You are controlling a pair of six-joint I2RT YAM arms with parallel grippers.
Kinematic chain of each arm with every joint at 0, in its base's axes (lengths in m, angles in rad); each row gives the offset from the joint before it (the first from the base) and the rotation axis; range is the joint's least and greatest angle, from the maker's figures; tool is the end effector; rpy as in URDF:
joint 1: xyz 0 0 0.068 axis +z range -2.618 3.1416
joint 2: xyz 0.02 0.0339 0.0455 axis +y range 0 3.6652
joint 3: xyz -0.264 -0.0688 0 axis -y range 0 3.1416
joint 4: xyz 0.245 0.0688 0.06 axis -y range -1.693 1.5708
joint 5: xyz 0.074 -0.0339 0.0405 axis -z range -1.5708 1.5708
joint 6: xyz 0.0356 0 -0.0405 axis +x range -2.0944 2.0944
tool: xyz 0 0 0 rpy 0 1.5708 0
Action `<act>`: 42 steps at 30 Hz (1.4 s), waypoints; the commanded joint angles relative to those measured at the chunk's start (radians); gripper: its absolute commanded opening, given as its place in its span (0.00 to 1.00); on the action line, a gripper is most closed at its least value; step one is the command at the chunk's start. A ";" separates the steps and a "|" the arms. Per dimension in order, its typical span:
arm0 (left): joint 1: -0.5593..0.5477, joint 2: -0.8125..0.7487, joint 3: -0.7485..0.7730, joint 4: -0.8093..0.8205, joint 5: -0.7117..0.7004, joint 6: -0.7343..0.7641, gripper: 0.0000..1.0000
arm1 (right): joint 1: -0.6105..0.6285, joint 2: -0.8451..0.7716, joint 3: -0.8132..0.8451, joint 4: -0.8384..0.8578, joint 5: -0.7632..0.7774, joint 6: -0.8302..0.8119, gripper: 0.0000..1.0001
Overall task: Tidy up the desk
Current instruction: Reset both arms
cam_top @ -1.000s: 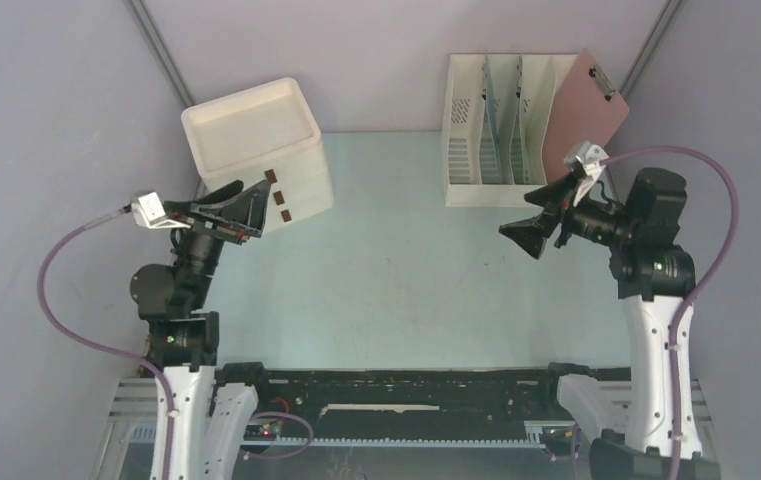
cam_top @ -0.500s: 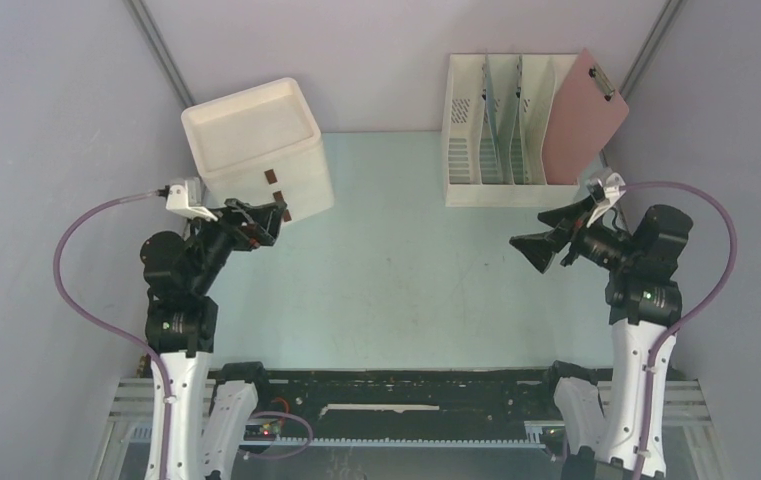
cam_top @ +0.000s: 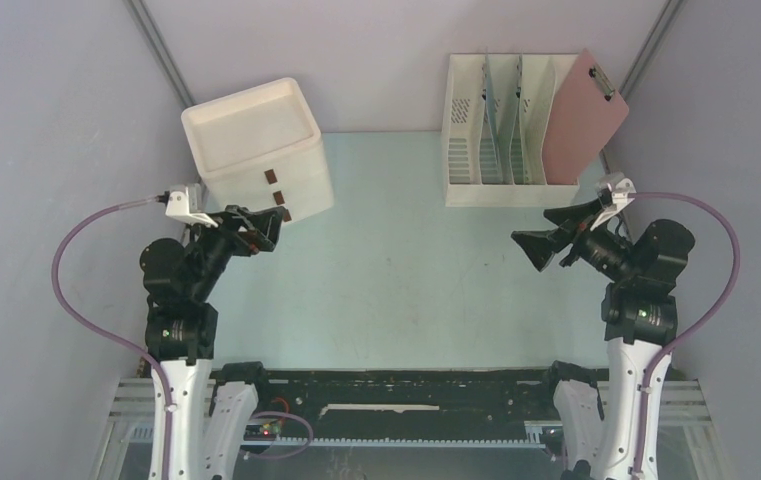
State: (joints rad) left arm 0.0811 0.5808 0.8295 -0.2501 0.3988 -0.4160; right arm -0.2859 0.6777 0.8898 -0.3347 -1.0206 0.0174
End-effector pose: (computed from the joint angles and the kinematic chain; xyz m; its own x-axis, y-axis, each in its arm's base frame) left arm 0.1295 -0.0033 0.3767 -0.1275 -0.3840 -0.9145 0.2852 0.8689 -0.4046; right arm 0.1363 -0.0084 0.3779 -0.1289 0.0474 -0.9905 -0.6621 0.7395 0.1215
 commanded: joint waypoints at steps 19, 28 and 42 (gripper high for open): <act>0.018 -0.023 -0.025 0.056 0.062 0.002 1.00 | 0.057 -0.050 -0.054 0.171 0.269 0.201 1.00; 0.023 -0.015 -0.043 0.094 0.090 -0.001 1.00 | 0.028 -0.073 -0.056 0.178 0.298 0.209 1.00; 0.022 -0.005 -0.067 0.141 0.114 -0.001 1.00 | -0.076 -0.091 -0.080 0.226 0.237 0.280 1.00</act>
State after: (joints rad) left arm 0.0948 0.5758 0.7643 -0.1516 0.4866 -0.4175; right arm -0.3492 0.5991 0.8101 -0.1562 -0.7616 0.2687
